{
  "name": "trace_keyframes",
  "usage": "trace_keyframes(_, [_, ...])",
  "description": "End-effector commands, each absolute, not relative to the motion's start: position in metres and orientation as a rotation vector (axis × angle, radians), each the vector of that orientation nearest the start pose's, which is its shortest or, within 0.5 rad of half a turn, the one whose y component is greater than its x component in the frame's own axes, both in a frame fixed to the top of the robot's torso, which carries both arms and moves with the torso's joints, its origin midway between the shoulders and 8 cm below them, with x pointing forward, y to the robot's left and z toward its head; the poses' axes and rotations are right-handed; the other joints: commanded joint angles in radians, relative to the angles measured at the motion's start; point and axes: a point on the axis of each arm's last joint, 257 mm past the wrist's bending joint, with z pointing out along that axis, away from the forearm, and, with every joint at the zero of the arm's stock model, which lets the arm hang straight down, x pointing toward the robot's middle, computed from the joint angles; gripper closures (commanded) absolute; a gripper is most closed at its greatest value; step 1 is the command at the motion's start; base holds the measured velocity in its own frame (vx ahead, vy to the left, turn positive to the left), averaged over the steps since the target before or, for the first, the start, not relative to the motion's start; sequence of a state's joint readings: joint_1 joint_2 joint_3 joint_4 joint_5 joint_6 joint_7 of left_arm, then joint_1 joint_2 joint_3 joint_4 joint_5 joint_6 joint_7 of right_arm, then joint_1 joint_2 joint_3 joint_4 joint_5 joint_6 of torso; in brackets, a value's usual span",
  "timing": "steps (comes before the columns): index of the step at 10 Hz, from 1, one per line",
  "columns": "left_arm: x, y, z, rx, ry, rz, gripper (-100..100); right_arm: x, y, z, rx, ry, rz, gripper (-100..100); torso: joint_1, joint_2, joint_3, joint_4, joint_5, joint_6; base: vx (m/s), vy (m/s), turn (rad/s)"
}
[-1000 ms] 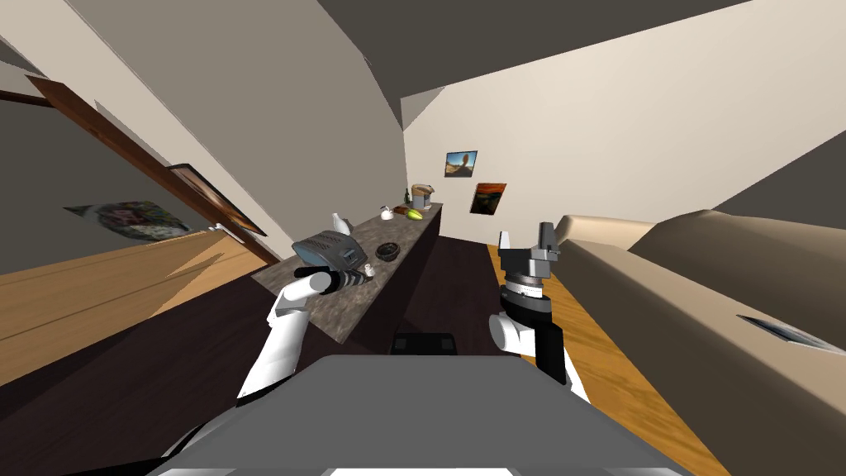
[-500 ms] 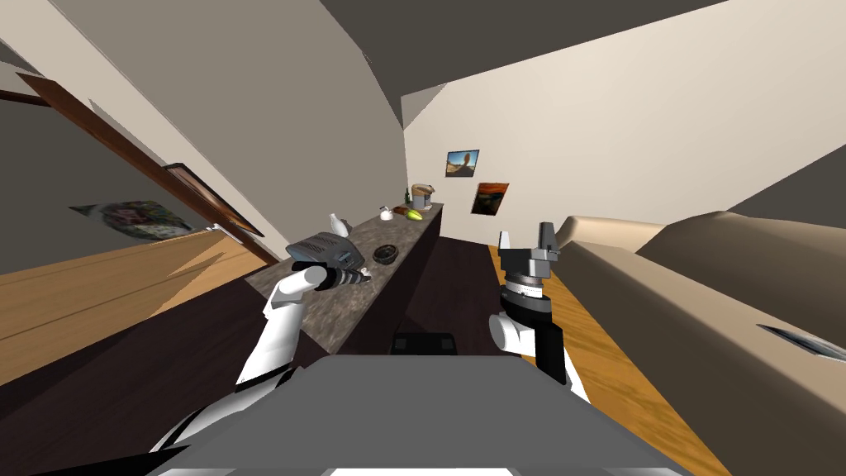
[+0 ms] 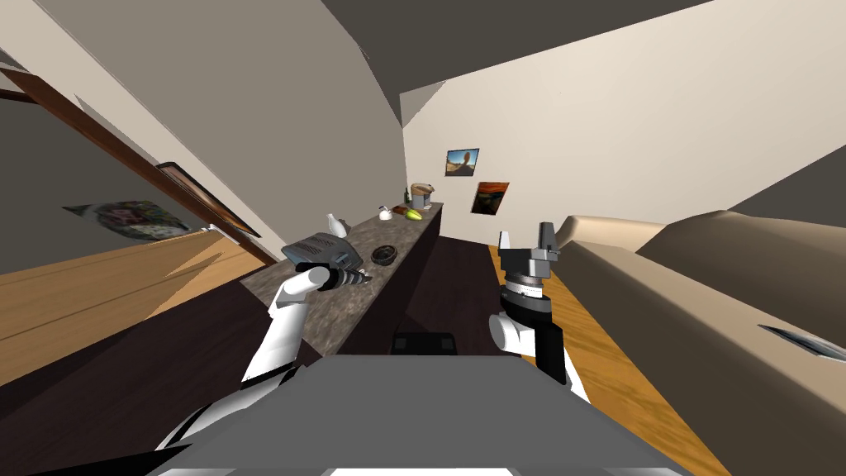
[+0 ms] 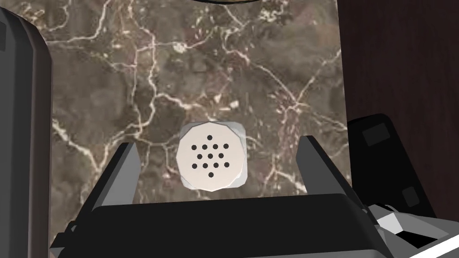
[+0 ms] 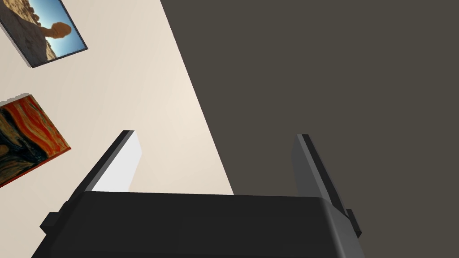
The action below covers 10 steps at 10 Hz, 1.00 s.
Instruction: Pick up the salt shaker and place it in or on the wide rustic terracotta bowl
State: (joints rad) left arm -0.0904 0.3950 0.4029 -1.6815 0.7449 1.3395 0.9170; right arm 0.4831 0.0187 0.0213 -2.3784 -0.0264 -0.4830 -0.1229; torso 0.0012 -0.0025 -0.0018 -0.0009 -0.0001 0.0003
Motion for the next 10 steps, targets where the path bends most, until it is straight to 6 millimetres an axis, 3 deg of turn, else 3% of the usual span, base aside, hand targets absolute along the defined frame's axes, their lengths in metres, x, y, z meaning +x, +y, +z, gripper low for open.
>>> trace_keyframes(1, [0.444, 0.371, -0.308, -3.0, 0.553, -1.084, 100, 0.326, -0.272, 0.07, 0.651, 0.48, 1.483, 0, 0.0, 0.0, 0.0, 0.0, 0.0, 0.0, 0.0, 0.0, 0.0])
trace_keyframes(5, [0.444, 0.371, -0.308, -3.0, 0.553, -1.085, 100, 0.326, -0.272, 0.07, 0.651, 0.48, 1.483, 0, 0.001, 0.001, 0.0, 0.0, 0.0, 0.0, 0.0, 0.0, 0.0])
trace_keyframes(6, [0.444, 0.371, -0.308, -3.0, 0.553, -1.085, 0, 0.326, -0.272, 0.07, 0.651, 0.48, 1.483, 0, 0.001, 0.001, 0.0, 0.0, 0.0, 0.0, 0.0, 0.0, 0.0])
trace_keyframes(7, [0.44, 0.372, -0.299, -3.003, 0.557, -1.08, 100, 0.326, -0.272, 0.07, 0.651, 0.48, 1.483, 0, 0.001, 0.001, 0.0, 0.0, 0.0, 0.0, -0.018, 0.013, 0.017])
trace_keyframes(8, [0.442, 0.371, -0.304, -2.999, 0.555, -1.086, 100, 0.326, -0.272, 0.07, 0.651, 0.48, 1.483, 0, 0.001, 0.002, 0.001, 0.0, 0.0, 0.0, -0.011, 0.009, 0.006])
trace_keyframes(9, [0.442, 0.371, -0.303, -3.001, 0.556, -1.084, 0, 0.326, -0.272, 0.07, 0.651, 0.48, 1.483, 0, 0.001, 0.002, 0.001, 0.0, 0.001, 0.0, 0.0, 0.0, 0.0])
trace_keyframes(10, [0.441, 0.373, -0.288, -3.009, 0.536, -1.098, 100, 0.326, -0.272, 0.07, 0.651, 0.48, 1.483, 0, 0.001, 0.001, 0.001, 0.0, 0.0, 0.0, 0.048, -0.026, -0.039])
